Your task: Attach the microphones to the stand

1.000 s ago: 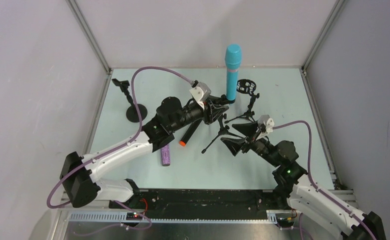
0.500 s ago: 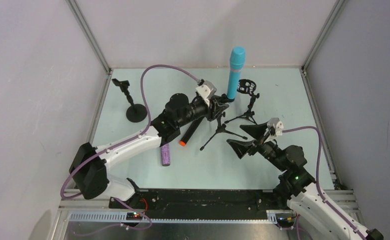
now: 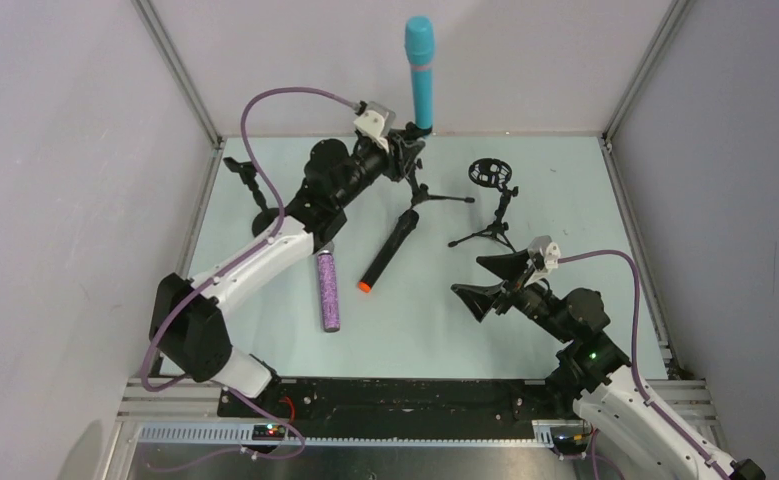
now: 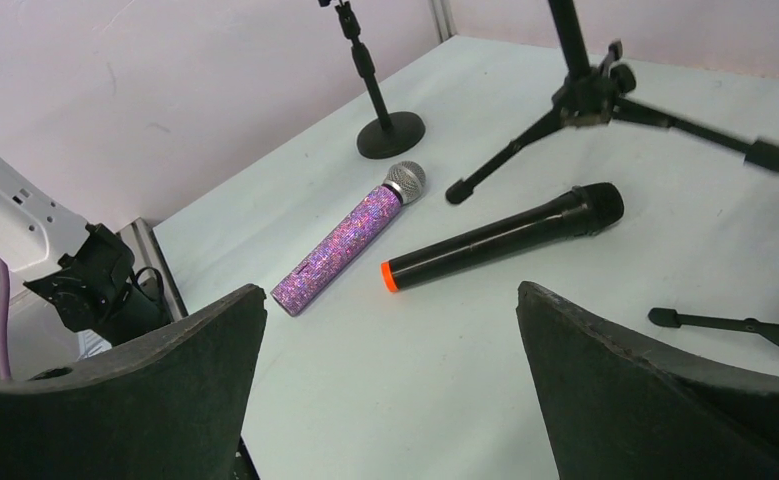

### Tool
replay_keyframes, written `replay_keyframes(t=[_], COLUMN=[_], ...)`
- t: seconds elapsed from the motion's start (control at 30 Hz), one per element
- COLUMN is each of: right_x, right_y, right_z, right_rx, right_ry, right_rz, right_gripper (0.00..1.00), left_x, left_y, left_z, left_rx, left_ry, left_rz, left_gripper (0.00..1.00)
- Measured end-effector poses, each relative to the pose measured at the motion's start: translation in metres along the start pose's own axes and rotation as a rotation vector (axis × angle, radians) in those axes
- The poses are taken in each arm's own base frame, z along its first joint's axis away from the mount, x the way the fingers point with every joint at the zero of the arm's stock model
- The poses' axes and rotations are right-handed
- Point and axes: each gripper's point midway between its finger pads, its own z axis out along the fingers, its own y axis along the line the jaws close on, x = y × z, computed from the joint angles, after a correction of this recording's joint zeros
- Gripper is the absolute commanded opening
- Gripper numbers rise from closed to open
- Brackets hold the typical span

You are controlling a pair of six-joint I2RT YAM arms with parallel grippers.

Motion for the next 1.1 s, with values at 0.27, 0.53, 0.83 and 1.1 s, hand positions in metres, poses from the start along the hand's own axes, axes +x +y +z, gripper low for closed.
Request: replay_keyframes(t=[0.27, 0.53, 0.83, 1.1], right_x=[0.010, 0.025, 0.034, 0.039], right_y=[0.002, 0.001, -0.001, -0.002], right_z=[0.002, 0.007, 0.010, 0.011], right_rx=[-0.020, -0.030, -0.028, -0.024], right_ry=[0.041, 0.099, 0.135, 0.154], right_rz=[0.020, 0.060, 0.084, 0.097], right_gripper=[0.99, 1.00, 0.99, 0.99], left_x=[-0.002, 0.032, 0.076, 0.126], left_y=[0.067, 0.137, 0.183, 0.202], left_z=[0.018, 0.032, 0.041, 0.042], left_rx=[-0.155, -0.314, -0.419, -0.445], left_ry=[-0.011, 0.048, 0.137, 0.223], left_rz=[0.019, 0.019, 0.008, -0.010], left_gripper=[0.00, 0.00, 0.00, 0.00])
